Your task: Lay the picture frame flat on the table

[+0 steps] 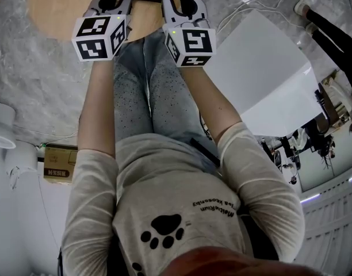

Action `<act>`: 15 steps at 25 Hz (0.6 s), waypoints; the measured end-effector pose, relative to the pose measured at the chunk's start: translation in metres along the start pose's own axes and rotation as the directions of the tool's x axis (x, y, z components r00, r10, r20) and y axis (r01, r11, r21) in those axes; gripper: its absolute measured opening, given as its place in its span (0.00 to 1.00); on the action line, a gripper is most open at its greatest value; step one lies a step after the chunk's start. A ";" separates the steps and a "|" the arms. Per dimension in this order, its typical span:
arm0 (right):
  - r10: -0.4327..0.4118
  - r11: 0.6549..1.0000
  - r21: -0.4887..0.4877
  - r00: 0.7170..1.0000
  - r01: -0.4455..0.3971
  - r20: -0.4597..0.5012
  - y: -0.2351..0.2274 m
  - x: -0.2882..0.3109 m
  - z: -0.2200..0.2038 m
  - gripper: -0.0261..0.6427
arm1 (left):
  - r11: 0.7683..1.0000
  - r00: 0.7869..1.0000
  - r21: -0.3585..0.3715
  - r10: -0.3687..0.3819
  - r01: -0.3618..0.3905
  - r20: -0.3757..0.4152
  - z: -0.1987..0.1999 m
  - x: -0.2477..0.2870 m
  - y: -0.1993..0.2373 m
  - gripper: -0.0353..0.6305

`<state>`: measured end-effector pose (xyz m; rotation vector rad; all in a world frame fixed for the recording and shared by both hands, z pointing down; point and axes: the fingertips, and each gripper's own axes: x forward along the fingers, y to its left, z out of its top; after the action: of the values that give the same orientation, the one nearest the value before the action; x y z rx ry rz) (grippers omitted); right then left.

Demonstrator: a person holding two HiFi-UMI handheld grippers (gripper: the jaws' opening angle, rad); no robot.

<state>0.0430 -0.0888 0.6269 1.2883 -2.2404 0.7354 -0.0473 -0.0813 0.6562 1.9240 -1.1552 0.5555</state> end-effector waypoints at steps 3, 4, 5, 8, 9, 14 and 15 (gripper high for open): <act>0.007 1.000 -0.002 1.000 -0.007 -0.004 -0.001 0.003 0.002 0.18 | 1.000 1.000 -0.003 0.015 -0.015 0.005 0.002 0.000 0.001 0.15; 0.010 1.000 -0.002 1.000 -0.010 -0.005 -0.002 0.004 0.002 0.18 | 1.000 1.000 -0.006 0.019 -0.019 0.006 0.002 0.001 0.001 0.15; 0.013 1.000 0.002 1.000 -0.013 -0.006 -0.002 0.005 0.003 0.18 | 1.000 1.000 -0.009 0.023 -0.023 0.008 0.003 0.001 0.002 0.15; 0.024 1.000 0.016 1.000 -0.024 -0.007 -0.003 0.010 0.005 0.17 | 0.999 0.999 -0.012 0.036 -0.036 0.008 0.006 0.001 0.005 0.16; 0.026 1.000 0.016 1.000 -0.026 -0.008 -0.004 0.013 0.006 0.17 | 0.999 0.999 -0.012 0.040 -0.040 0.009 0.008 0.003 0.006 0.15; 0.034 0.999 0.020 0.999 -0.034 -0.010 -0.013 0.026 0.013 0.17 | 0.998 0.998 -0.011 0.057 -0.057 0.017 0.018 0.013 0.010 0.15; 0.035 0.999 0.020 0.999 -0.035 -0.010 -0.014 0.027 0.014 0.17 | 0.998 0.998 -0.012 0.058 -0.057 0.017 0.020 0.014 0.010 0.15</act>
<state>0.0413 -0.1211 0.6358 1.2542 -2.2581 0.7770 -0.0502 -0.1072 0.6587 1.8944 -1.2251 0.5634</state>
